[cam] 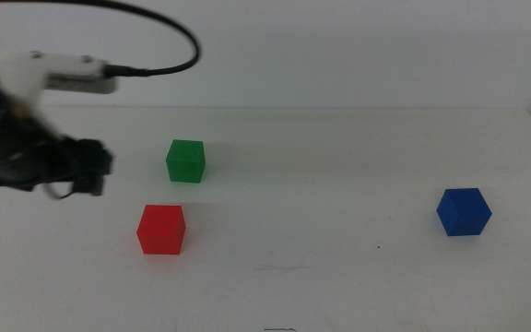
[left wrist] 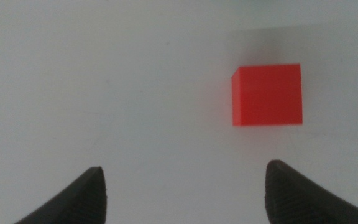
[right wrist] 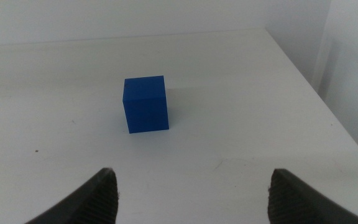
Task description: Stack red cubes first, then green, then blue cubes in a specific spot.
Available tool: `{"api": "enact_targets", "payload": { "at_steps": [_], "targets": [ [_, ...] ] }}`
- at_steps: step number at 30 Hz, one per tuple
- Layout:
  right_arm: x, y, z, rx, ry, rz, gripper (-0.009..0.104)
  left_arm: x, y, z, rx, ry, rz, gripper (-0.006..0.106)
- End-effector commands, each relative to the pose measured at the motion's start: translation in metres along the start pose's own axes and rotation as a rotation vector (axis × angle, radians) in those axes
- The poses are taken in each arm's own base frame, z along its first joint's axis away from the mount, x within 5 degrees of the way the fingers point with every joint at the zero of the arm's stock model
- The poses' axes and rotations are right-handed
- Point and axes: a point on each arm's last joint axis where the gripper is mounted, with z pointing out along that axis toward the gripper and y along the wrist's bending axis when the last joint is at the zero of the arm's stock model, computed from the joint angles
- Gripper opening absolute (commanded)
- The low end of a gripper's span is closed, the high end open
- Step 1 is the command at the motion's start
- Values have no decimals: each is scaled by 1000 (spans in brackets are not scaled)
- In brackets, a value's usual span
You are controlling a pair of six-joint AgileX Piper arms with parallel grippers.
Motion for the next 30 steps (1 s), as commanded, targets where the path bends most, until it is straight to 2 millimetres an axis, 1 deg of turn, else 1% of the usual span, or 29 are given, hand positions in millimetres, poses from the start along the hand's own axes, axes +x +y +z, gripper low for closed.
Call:
{"api": "enact_targets", "payload": {
  "at_steps": [1,5,8,11,15,21,30],
  "targets": [
    [-13,0,-4,2,-112,-24,62,-21,-13,-1,-15,-22,-44,84],
    [-13,0,-4,2,-112,-24,62,-41,-33,24,13,109,-58,84],
    [-13,0,-4,2,-112,-24,62,-50,-44,45,60,180,-74,84],
    [-13,0,-4,2,-112,-24,62,-55,-52,63,102,211,-81,84],
    [-13,0,-4,2,-112,-24,62,-59,-58,84,126,238,-96,84],
    [-13,0,-4,2,-112,-24,62,-60,-62,107,135,256,-92,84],
    [-13,0,-4,2,-112,-24,62,-60,-66,131,137,261,-97,84]
  ]
}}
